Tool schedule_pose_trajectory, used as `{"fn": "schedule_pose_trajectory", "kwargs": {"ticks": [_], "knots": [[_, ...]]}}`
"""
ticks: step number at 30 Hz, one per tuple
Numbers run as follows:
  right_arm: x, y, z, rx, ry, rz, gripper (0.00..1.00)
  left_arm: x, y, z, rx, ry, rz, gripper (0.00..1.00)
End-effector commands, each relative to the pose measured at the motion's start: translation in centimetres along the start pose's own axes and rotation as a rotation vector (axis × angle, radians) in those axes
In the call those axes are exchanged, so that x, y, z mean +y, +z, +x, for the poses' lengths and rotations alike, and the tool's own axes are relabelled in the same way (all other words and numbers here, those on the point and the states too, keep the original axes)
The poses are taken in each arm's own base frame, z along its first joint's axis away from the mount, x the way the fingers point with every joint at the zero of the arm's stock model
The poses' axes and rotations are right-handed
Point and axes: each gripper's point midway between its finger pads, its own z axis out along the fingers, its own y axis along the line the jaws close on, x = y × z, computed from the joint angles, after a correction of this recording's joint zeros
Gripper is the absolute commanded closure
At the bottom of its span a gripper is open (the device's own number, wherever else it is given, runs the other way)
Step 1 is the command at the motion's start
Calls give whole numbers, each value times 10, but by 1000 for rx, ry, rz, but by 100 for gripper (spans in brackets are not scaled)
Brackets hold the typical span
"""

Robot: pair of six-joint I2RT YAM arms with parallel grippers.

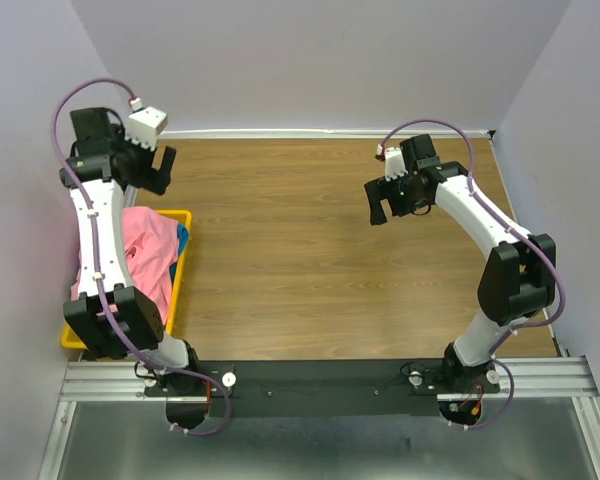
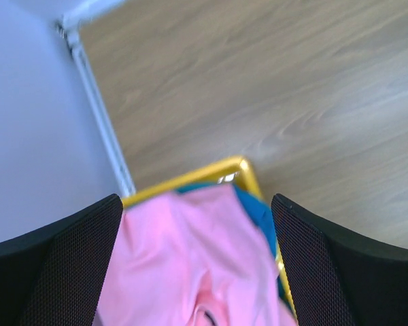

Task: Fold and stack the t-shirts
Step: Grab crumpled tshirt from bin with the left arm

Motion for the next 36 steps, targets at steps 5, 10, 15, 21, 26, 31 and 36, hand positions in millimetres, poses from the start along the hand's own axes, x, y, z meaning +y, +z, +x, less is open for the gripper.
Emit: {"fn": "schedule_pose_trajectory", "kwargs": {"ticks": [5, 10, 15, 21, 26, 31, 36], "knots": [[10, 7, 0, 26, 1, -64, 0, 12, -43, 118, 248, -13, 44, 2], [13, 12, -5, 28, 4, -87, 0, 16, -45, 176, 376, -61, 18, 2], [12, 18, -5, 45, 14, -96, 0, 17, -47, 202, 443, -54, -45, 2], [14, 26, -3, 74, 24, -119, 0, 12, -37, 233, 492, -50, -68, 2], [14, 34, -1, 98, 31, -127, 0, 9, -32, 242, 496, -48, -71, 11], [14, 36, -1, 104, 33, -131, 0, 13, -35, 222, 440, -46, -80, 50], [14, 35, 1, 104, 28, -129, 0, 24, -52, 186, 368, -26, -114, 93]]}}
